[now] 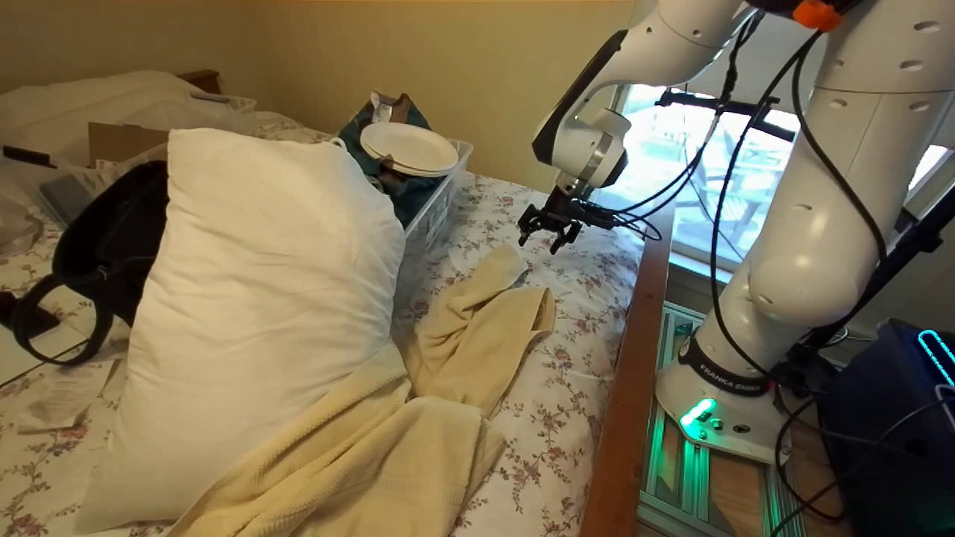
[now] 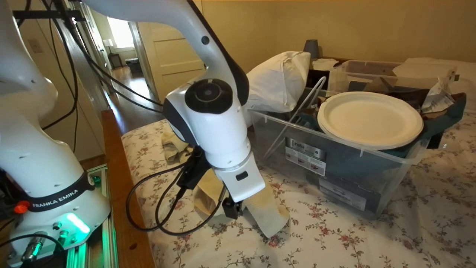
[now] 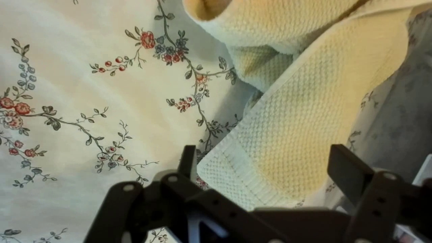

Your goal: Unfold the towel

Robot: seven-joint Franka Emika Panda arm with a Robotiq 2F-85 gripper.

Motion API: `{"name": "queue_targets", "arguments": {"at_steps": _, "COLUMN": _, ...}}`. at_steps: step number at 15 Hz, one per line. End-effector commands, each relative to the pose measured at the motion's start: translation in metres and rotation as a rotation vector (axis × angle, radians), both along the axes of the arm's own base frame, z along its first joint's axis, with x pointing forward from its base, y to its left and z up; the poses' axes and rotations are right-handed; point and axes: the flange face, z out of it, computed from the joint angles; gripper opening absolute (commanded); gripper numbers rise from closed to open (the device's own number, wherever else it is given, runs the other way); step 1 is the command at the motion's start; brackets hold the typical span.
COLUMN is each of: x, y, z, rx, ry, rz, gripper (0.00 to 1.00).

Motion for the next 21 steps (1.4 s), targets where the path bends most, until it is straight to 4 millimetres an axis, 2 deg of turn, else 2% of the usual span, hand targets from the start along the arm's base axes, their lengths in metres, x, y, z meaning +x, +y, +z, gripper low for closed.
{"name": "queue_targets", "arguments": {"at_steps": 1, "x": 0.023, "y": -0.018, "z": -0.032, "rx": 0.007, "ry": 0.004, "rz": -0.197, "gripper": 1.0}}
{"name": "queue_targets", "arguments": {"at_steps": 6, "x": 0.032, "y": -0.043, "z": -0.07, "rx": 0.043, "ry": 0.013, "rz": -0.444, "gripper": 1.0}}
{"name": "queue_targets", "arguments": {"at_steps": 8, "x": 0.032, "y": -0.05, "z": -0.085, "rx": 0.048, "ry": 0.026, "rz": -0.545, "gripper": 0.72}}
{"name": "queue_targets", "arguments": {"at_steps": 12, "x": 0.032, "y": -0.055, "z": -0.11, "rx": 0.072, "ry": 0.068, "rz": -0.738, "gripper": 0.47}}
{"name": "queue_targets", "arguments": {"at_steps": 13, "x": 0.033, "y": -0.055, "z": -0.114, "rx": 0.081, "ry": 0.081, "rz": -0.784, "gripper": 0.37}}
{"name": "queue_targets", "arguments": {"at_steps": 17, "x": 0.039, "y": -0.056, "z": -0.121, "rx": 0.12, "ry": 0.115, "rz": -0.948, "gripper": 0.29}}
{"name": "queue_targets", "arguments": {"at_steps": 19, "x": 0.044, "y": -0.056, "z": -0.118, "rx": 0.139, "ry": 0.114, "rz": -0.996, "gripper": 0.12}}
{"name": "queue_targets", "arguments": {"at_steps": 21, "x": 0.049, "y": -0.056, "z": -0.112, "rx": 0.142, "ry": 0.102, "rz": -1.024, "gripper": 0.03}}
